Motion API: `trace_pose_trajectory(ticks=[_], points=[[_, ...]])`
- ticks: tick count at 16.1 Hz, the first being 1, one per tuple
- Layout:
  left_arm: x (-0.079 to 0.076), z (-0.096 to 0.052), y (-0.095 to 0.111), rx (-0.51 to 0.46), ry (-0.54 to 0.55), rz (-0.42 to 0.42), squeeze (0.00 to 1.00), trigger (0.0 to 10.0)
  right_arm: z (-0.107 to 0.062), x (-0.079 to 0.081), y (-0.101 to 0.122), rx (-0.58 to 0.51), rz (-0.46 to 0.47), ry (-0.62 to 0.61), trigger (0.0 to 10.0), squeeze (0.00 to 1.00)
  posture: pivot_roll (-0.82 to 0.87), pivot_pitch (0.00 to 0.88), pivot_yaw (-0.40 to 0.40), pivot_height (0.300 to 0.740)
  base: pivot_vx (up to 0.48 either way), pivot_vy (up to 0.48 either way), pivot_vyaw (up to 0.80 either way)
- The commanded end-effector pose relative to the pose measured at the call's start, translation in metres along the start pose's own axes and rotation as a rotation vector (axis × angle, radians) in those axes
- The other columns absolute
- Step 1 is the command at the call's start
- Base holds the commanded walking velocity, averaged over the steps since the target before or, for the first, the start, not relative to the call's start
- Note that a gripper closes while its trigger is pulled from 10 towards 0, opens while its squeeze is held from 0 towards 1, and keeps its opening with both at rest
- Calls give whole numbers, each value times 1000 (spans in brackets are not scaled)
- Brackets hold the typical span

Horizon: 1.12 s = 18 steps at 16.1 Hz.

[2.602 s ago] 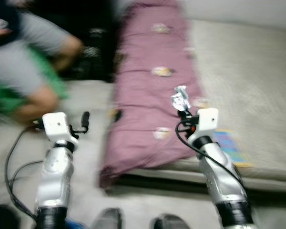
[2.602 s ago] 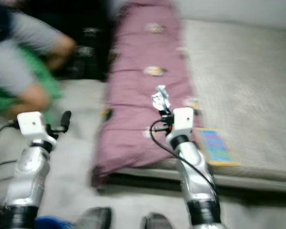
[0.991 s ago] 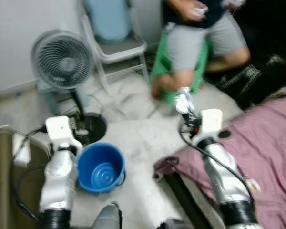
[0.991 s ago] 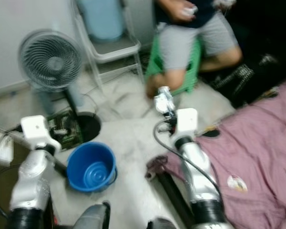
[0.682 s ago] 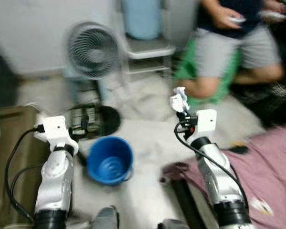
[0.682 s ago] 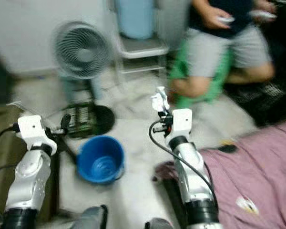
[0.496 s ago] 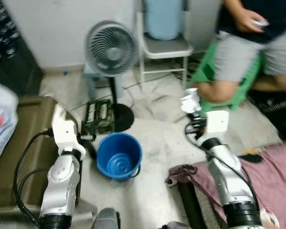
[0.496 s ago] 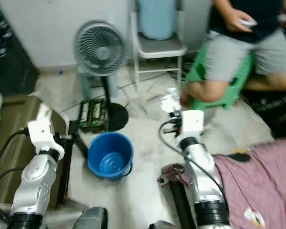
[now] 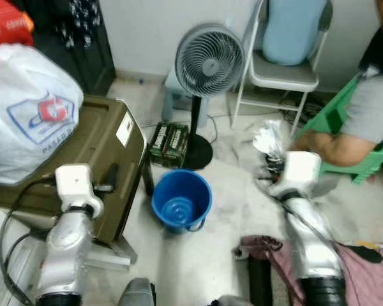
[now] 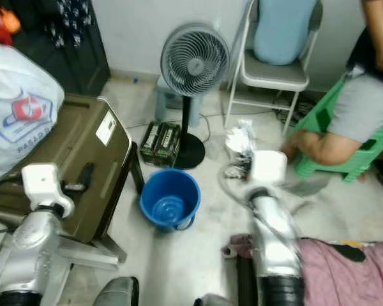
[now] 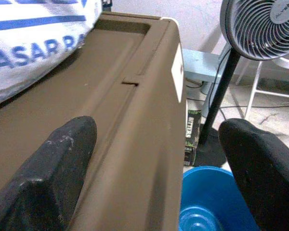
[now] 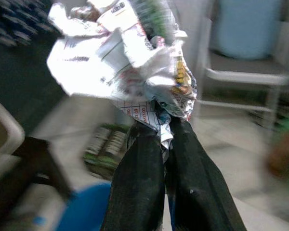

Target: Clean up the room

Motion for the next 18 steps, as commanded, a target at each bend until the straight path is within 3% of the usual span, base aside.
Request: trace_pose_trajectory(ticks=[1, 5, 8, 13, 18], points=[[-8, -3, -4, 21, -58, -21, 0, 10000, -5, -14, -2, 14, -5, -45, 10000, 0, -1, 82, -64, 740, 0, 0, 0], [-16, -2, 1, 8, -99, -46, 0, 10000, -4, -13, -1, 12, -5, -41, 10000, 0, -1, 80, -65, 740, 0, 0, 0], [-31, -10, 7, -4, -217, -125, 0, 10000, -9, -18, 1, 14, -9, -80, 10000, 0, -1, 83, -67, 740, 0, 0, 0], [-49, -17, 9, -5, -318, -122, 0, 10000, -12, -21, 0, 23, 6, -93, 10000, 0, -8, 94, -64, 740, 0, 0, 0], [-44, -13, 5, 15, -270, -116, 0, 10000, -6, -14, 1, 27, -4, -59, 10000, 0, -5, 92, -69, 740, 0, 0, 0]])
Point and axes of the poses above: a point about 5 cm out from each wrist's last joint towards the gripper, its own z axis pointing out of the wrist towards the gripper, its own y axis along the axis of the wrist's last joint, x = y × z, the point moved 2 cm from there along z, pointing out of the wrist towards the gripper, and after that the axes turned 6 degrees about -z, right-handed, at the moved point
